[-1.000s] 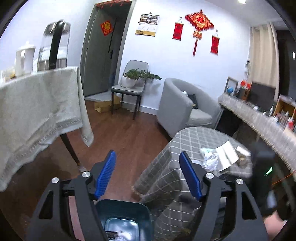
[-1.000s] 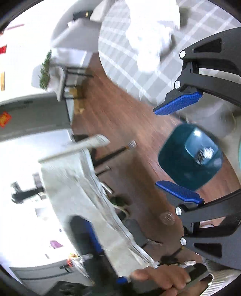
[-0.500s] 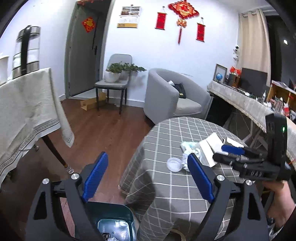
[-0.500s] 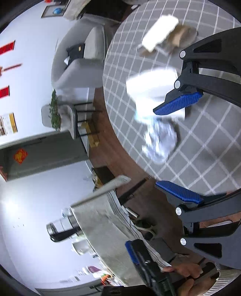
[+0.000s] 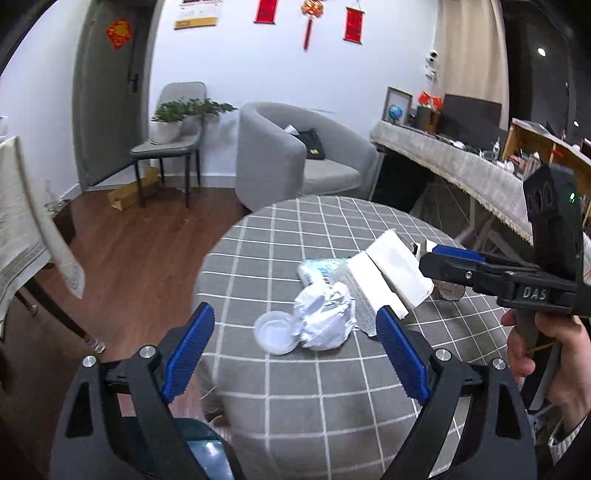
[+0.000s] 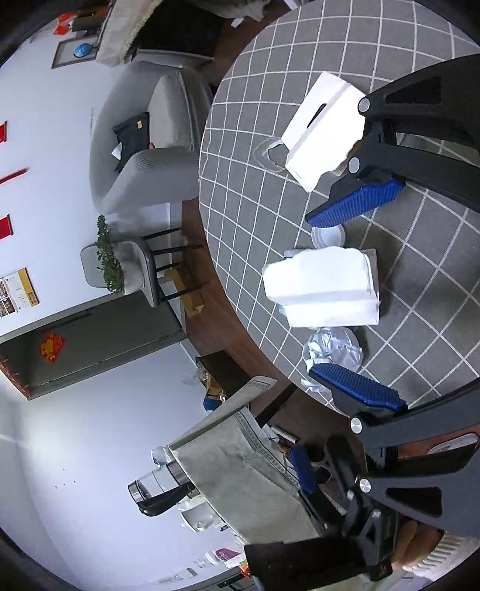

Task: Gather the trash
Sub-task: 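Grasp the foil ball with the left tool while the right tool grasps white paper, then carry both items over the teal bin and open both tools to drop them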

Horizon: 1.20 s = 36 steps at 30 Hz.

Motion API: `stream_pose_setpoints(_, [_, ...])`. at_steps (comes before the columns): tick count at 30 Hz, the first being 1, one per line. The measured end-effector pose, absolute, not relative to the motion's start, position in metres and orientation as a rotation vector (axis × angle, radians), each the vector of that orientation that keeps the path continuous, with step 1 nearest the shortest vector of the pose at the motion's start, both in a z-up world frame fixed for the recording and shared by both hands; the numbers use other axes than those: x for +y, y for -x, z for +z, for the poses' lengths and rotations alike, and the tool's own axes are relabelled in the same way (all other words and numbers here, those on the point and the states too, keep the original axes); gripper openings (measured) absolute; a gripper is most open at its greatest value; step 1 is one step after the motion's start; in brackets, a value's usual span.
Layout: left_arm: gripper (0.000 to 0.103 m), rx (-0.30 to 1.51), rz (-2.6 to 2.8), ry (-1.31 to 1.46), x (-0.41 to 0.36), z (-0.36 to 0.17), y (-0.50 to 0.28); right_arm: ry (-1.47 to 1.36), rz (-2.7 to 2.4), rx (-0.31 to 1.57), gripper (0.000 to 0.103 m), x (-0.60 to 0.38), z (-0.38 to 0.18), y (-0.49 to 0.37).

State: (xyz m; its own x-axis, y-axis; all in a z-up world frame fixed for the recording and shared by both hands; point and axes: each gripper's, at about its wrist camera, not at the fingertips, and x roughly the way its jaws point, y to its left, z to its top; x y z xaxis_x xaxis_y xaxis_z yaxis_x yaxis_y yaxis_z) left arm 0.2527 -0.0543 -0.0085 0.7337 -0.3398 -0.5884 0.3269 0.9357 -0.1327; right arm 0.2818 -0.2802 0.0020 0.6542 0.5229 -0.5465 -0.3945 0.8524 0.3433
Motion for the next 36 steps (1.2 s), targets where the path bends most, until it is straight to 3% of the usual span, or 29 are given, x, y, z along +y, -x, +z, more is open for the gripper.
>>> stream_pose_setpoints(5, [0.083,0.693,-0.402,0.011,-0.07,-0.028,-0.277,-0.227,0.555,0.704,0.077,-0.283,-0.007,-0.289])
stream_pose_setpoints(10, [0.069,0.726,-0.425,0.013,-0.077,-0.04,-0.292,-0.231,0.572,0.728,0.073,-0.281,-0.013,-0.295])
stream_pose_setpoints(18, [0.048,0.735,-0.47,0.037,-0.077,-0.047,-0.293,-0.243,0.602,0.748,0.046,-0.274,-0.016,-0.299])
stream_pose_setpoints(24, [0.042,0.734,-0.473,0.077,-0.069,-0.046,-0.29,-0.254,0.606,0.769,0.022,-0.269,-0.022,-0.302])
stream_pose_setpoints(36, [0.041,0.68,-0.486,0.144,-0.044,-0.027,-0.277,-0.312,0.614,0.709,0.021,-0.267,0.0,-0.297])
